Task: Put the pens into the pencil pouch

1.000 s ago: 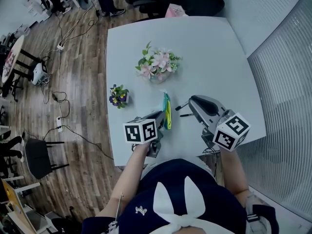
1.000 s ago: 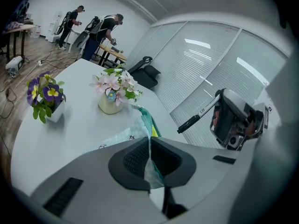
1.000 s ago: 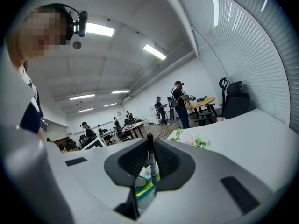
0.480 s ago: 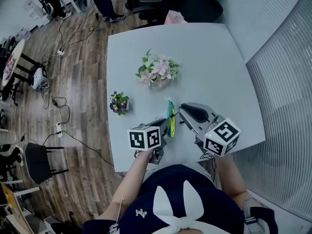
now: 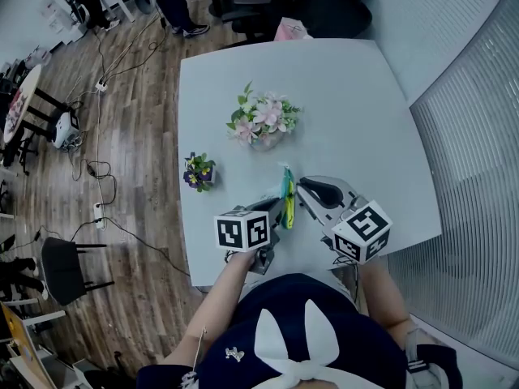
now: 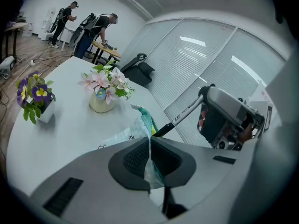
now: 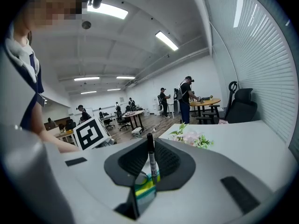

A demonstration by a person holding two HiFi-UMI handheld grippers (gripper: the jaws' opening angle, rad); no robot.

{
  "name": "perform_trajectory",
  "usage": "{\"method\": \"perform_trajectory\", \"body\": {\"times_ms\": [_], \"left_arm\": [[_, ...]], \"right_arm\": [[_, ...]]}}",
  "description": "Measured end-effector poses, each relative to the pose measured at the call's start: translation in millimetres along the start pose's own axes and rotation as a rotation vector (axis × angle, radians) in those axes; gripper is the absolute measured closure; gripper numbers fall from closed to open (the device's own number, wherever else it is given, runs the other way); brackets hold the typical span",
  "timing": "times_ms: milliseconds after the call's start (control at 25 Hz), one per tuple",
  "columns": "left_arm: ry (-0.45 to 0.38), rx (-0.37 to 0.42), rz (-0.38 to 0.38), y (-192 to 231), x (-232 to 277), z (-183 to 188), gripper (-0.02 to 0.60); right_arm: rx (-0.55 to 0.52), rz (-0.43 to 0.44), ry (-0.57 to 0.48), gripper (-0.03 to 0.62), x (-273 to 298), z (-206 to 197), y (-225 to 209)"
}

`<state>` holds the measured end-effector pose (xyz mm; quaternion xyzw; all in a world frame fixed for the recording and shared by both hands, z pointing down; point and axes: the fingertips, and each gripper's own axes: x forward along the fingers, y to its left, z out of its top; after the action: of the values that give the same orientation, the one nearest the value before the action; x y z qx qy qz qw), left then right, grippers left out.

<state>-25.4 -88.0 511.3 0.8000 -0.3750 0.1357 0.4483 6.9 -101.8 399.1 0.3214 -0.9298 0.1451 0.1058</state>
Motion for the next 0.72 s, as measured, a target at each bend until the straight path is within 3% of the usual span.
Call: {"method": "perform_trajectory", "body": {"times_ms": [720], "left_arm": [[0.013,0.012,-0.013,-4.6,3.1,0.8,0.551]], "right_arm": [[0.021,-0.001,0.101,0.545,12.8,-36.2,-5.2]]}}
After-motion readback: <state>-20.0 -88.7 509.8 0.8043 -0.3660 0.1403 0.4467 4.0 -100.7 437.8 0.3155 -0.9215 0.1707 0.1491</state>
